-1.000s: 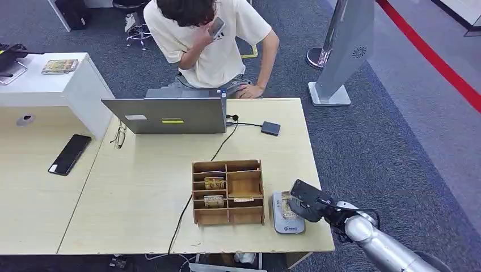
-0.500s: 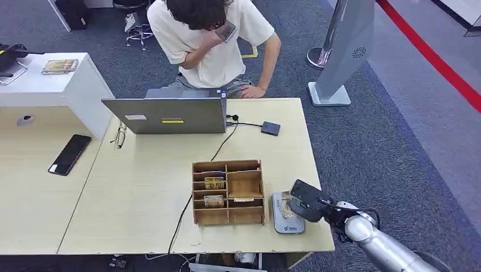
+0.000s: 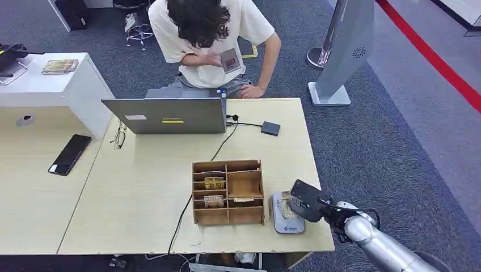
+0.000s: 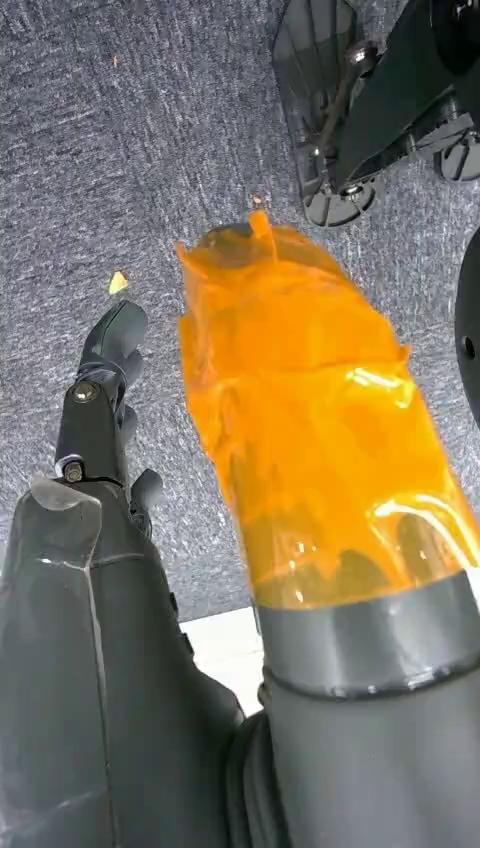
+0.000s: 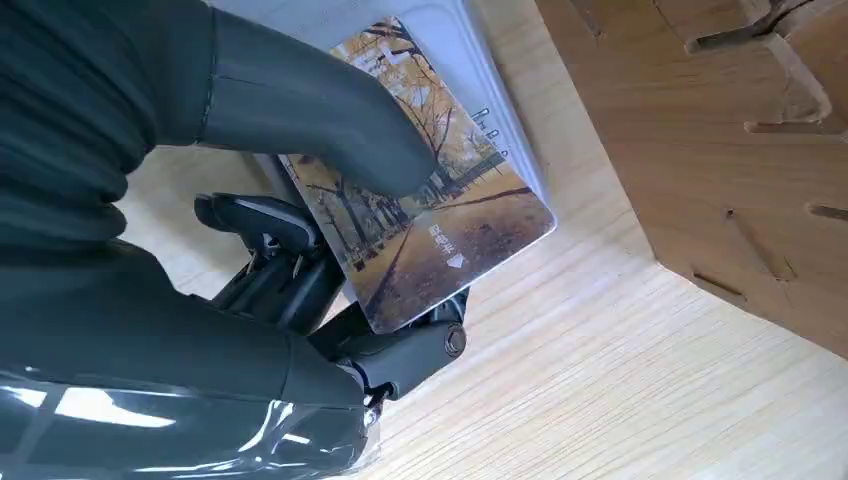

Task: Pass the card to the sensor for recognition and then transmit it.

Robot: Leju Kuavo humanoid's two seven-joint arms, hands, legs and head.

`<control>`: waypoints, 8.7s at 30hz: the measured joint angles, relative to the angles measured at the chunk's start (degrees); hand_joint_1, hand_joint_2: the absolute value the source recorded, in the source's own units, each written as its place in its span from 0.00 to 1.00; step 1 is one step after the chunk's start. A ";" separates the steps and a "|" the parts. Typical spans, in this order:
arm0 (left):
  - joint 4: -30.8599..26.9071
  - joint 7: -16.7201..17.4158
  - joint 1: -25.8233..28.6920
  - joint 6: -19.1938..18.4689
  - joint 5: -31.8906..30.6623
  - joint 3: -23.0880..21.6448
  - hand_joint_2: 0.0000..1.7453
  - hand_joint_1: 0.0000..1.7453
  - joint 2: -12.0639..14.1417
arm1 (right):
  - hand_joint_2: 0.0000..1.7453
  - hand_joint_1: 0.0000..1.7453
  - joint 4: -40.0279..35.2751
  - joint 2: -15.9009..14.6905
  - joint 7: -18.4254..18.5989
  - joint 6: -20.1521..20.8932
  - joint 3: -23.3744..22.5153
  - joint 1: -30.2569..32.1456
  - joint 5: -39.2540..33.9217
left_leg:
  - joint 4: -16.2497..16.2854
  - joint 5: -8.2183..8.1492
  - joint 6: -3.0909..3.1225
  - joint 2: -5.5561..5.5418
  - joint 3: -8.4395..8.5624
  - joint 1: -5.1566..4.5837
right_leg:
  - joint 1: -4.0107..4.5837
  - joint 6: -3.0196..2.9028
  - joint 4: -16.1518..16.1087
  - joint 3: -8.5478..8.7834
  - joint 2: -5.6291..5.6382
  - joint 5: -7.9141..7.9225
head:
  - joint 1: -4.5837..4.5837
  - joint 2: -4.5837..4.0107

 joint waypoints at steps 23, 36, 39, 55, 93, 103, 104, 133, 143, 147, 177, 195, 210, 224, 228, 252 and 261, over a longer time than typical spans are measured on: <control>0.00 0.00 0.00 0.17 0.00 0.00 0.00 0.00 0.02 | 1.00 1.00 0.90 0.15 -0.57 -0.11 0.68 -0.81 -0.22 | 0.00 0.00 0.00 0.00 0.02 0.00 | 0.00 0.00 0.00 0.02 0.00 0.00 | 0.00 0.00; 0.00 0.00 0.00 0.15 0.00 0.00 0.00 0.00 0.02 | 1.00 1.00 1.46 0.33 -0.70 -0.11 0.77 -1.19 -0.24 | 0.00 0.00 0.00 0.00 0.01 0.00 | 0.00 0.00 0.00 0.02 0.00 0.00 | 0.00 0.00; 0.00 0.00 0.00 0.15 0.00 0.00 0.00 0.00 0.02 | 1.00 1.00 1.51 0.35 -0.70 -0.11 0.77 -1.21 -0.26 | 0.00 0.00 0.00 0.00 0.01 0.00 | 0.00 0.00 0.00 0.02 0.00 0.00 | 0.00 0.00; 0.00 0.04 0.03 0.18 0.28 0.00 0.00 0.00 0.02 | 1.00 1.00 1.46 0.35 -1.70 -1.64 0.72 -1.20 -0.17 | 0.00 0.00 0.00 0.00 0.01 0.00 | 0.00 0.00 0.00 0.01 0.00 0.00 | -0.02 0.00; 0.00 -0.50 -1.28 1.55 -0.28 -0.07 0.00 0.00 0.04 | 1.00 1.00 -0.81 11.32 -24.02 -19.74 -1.62 -13.84 11.13 | 0.00 0.10 -0.03 0.00 -0.11 0.03 | 0.03 -0.05 0.07 -0.09 0.00 0.03 | 0.00 0.00; 0.00 0.63 -2.65 0.52 -2.60 -0.81 0.00 0.00 0.57 | 1.00 1.00 5.53 19.39 -27.15 -18.80 3.50 -24.93 15.54 | 0.00 0.18 -0.03 0.02 -0.13 0.03 | 0.03 -0.06 0.09 -0.13 0.02 0.05 | 0.02 0.00; 0.00 0.94 -2.81 0.35 -2.95 -1.03 0.00 0.00 0.61 | 1.00 1.00 6.41 20.24 -27.12 -18.99 4.02 -26.13 16.42 | 0.00 0.18 -0.04 0.02 -0.13 0.03 | 0.03 -0.07 0.10 -0.13 0.02 0.05 | 0.00 0.00; 0.00 4.63 -5.88 -0.76 -8.07 -3.30 0.00 0.00 1.29 | 1.00 0.00 37.50 35.69 -22.77 -31.34 10.80 -37.93 30.71 | 0.00 0.22 -0.08 -0.03 -0.15 0.05 | 0.04 -0.13 0.11 -0.19 0.00 0.09 | 0.02 0.00; 0.00 4.66 -5.96 0.30 -8.26 -3.30 0.00 0.00 0.13 | 1.00 0.00 38.89 35.69 -25.57 -29.82 10.38 -36.37 26.78 | 0.00 0.22 -0.08 -0.01 -0.15 0.05 | 0.04 -0.13 0.11 -0.21 0.02 0.08 | 0.00 0.00; 0.00 4.61 -5.95 0.92 -8.20 -3.30 0.00 0.00 -0.39 | 1.00 0.00 36.55 35.56 -27.91 -28.05 8.85 -34.26 23.24 | 0.00 0.22 -0.08 -0.01 -0.15 0.05 | 0.04 -0.13 0.11 -0.22 0.03 0.08 | 0.00 0.00; 0.00 2.93 -5.02 1.27 -7.72 -2.71 0.00 0.00 -0.66 | 1.00 0.86 11.74 26.07 -32.13 -19.08 3.26 -19.41 10.08 | 0.00 0.21 -0.08 0.01 -0.16 0.05 | 0.04 -0.13 0.09 -0.24 0.03 0.08 | -0.02 0.00; 0.00 2.95 -4.95 1.03 -8.48 -1.86 0.00 0.00 -0.66 | 1.00 0.55 10.25 22.73 -26.45 -24.72 5.86 -16.23 20.11 | 0.00 0.21 -0.08 0.00 -0.17 0.05 | 0.04 -0.13 0.08 -0.23 0.02 0.08 | 0.00 0.00; 0.00 2.32 -3.95 1.55 -7.93 -0.46 0.00 0.00 -0.66 | 1.00 0.38 6.42 17.86 -24.28 -30.32 4.48 -14.15 22.64 | 0.00 0.20 -0.08 0.00 -0.18 0.03 | 0.03 -0.12 0.06 -0.23 0.02 0.08 | 0.00 0.00; 0.00 2.08 -3.79 1.64 -7.69 0.09 0.00 0.00 -0.66 | 1.00 0.41 1.88 15.12 -23.76 -30.38 3.17 -12.50 23.67 | 0.00 0.20 -0.08 0.00 -0.18 0.03 | 0.03 -0.12 0.07 -0.23 0.02 0.08 | 0.00 0.00; 0.00 2.08 -3.75 1.64 -7.69 0.11 0.00 0.00 -0.66 | 1.00 0.44 1.51 14.91 -23.74 -30.38 3.17 -12.38 23.67 | 0.00 0.20 -0.08 0.01 -0.18 0.03 | 0.03 -0.12 0.07 -0.23 0.02 0.08 | 0.00 0.00; 0.00 2.10 -3.81 0.13 -8.74 0.28 0.00 0.00 -0.63 | 1.00 0.57 -1.18 10.41 -17.75 -18.17 10.66 -13.25 32.22 | 0.00 0.20 -0.07 0.00 -0.19 0.03 | 0.03 -0.12 0.07 -0.23 0.01 0.09 | 0.00 0.00; 0.00 2.10 -3.87 0.15 -8.76 0.57 0.00 0.00 -0.66 | 1.00 0.53 -1.16 10.23 -17.64 -17.59 12.63 -14.12 32.22 | 0.00 0.20 -0.08 0.00 -0.19 0.04 | 0.03 -0.12 0.07 -0.23 0.01 0.08 | 0.00 0.00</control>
